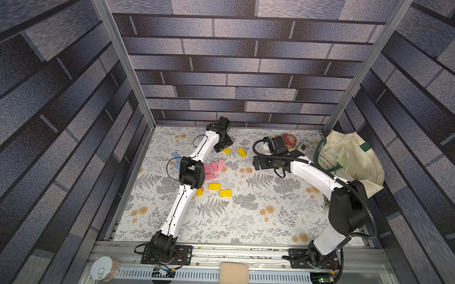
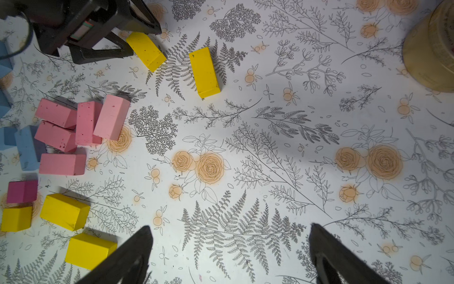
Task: Assemble the letter v with building blocks
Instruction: Pick up the building block from the center of the board.
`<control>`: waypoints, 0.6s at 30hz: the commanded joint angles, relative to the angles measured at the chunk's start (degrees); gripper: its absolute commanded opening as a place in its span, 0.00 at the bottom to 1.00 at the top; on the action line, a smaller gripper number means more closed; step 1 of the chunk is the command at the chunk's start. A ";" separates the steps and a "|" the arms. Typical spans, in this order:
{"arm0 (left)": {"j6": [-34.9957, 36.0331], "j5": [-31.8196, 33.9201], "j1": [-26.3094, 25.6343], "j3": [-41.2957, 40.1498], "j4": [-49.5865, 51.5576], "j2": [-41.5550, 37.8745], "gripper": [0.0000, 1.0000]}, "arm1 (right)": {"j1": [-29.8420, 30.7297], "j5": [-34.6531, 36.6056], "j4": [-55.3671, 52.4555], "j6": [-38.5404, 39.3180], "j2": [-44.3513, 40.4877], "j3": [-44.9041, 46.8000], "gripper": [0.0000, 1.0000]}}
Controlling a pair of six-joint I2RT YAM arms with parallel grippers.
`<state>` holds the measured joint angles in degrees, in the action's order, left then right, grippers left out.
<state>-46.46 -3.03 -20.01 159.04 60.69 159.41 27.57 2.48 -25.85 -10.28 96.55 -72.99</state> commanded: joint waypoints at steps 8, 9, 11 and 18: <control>8.80 4.22 -1.20 1.71 7.37 4.26 0.46 | -1.00 2.02 2.25 0.00 -4.50 2.60 1.00; 9.95 4.53 -1.60 1.71 7.89 3.96 0.45 | -0.95 2.25 2.21 0.01 -4.64 2.72 1.00; 11.45 3.89 -1.70 1.71 9.14 3.56 0.45 | -0.95 2.51 2.61 -0.04 -5.19 3.18 1.00; 14.53 1.84 -2.57 1.50 13.98 -0.70 0.30 | -1.14 3.06 2.66 -0.16 -6.06 3.32 1.00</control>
<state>-34.79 0.34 -21.58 161.12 66.43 160.35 26.96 4.54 -23.66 -10.28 92.44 -70.04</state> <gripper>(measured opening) 0.343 0.997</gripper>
